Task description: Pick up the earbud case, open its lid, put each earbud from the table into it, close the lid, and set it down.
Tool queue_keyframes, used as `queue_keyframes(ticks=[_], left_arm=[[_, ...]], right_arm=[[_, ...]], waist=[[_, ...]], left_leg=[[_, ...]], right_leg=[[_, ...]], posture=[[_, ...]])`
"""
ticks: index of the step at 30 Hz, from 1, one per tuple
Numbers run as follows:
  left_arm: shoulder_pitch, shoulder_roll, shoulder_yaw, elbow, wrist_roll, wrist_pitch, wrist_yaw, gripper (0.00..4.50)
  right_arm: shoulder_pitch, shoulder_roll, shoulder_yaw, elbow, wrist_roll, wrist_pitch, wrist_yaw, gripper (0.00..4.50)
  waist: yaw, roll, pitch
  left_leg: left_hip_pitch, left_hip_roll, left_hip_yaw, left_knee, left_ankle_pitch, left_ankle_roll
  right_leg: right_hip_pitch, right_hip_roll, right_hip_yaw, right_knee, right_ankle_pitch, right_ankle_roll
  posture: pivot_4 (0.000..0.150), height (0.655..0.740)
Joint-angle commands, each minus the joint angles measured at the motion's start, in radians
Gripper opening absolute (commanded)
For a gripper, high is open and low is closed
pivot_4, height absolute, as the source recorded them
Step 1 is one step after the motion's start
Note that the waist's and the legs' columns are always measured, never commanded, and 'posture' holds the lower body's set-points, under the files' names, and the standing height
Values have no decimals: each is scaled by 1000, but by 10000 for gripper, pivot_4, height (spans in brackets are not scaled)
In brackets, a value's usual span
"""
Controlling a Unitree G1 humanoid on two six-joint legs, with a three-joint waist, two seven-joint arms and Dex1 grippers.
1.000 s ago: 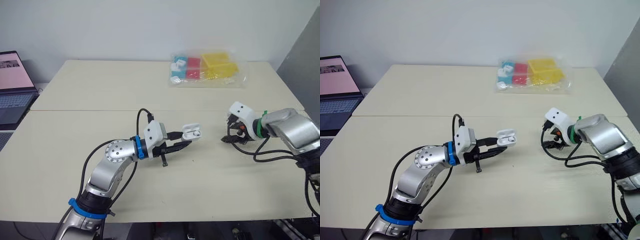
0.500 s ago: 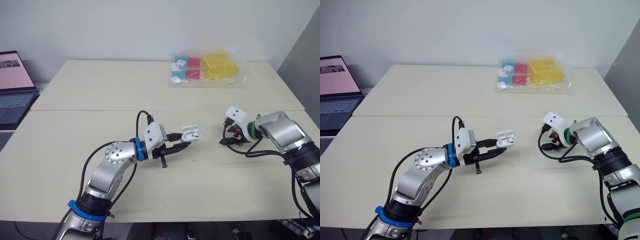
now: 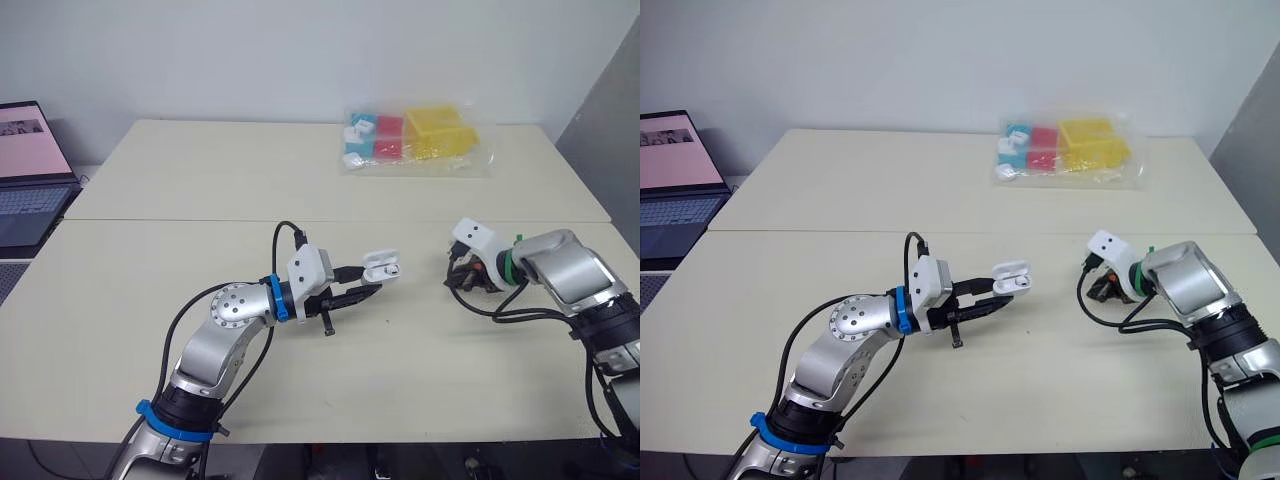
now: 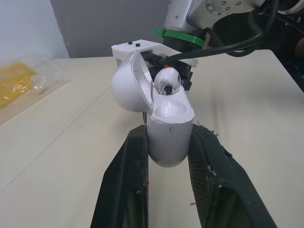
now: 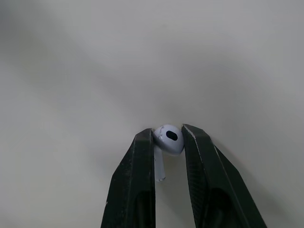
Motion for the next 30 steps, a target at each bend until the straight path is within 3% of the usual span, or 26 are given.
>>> queue_keyframes(ticks=[1,10,19,26,30], left_arm=[[-8,2,6,-26,-4,-21,-4,7837],[8,7,3,-44,-11,-13,-1,7837],[17,13,0,-60,-12,-4,-4,7837],[19,17,2,-63,-12,0,-1,7837],[24,16,-2,-69,-11,1,3,7837]], right_arm=[[44,-72,1,-101,-9,-57,67,4824],[192,-308,15,-268,-17,-248,312,4824],[221,-313,37,-167,-119,-441,339,4824],[210,-280,27,-125,-153,-461,364,4824],[213,-274,10,-122,-152,-466,369,18648]], waist=[[1,0,0],[1,0,0],[-3,0,0],[-2,0,0],[-2,0,0]], left_leg=[[0,0,0,0,0,0],[0,0,0,0,0,0],[2,0,1,0,0,0],[2,0,1,1,0,0],[5,0,2,2,0,0]], right_leg=[[0,0,0,0,0,0],[0,-1,-1,-1,0,1],[0,1,-1,0,1,0],[1,0,0,0,1,1],[4,0,-1,0,1,1]], posture=[[1500,7400],[1500,7400],[1500,7400],[1500,7400],[1500,7400]])
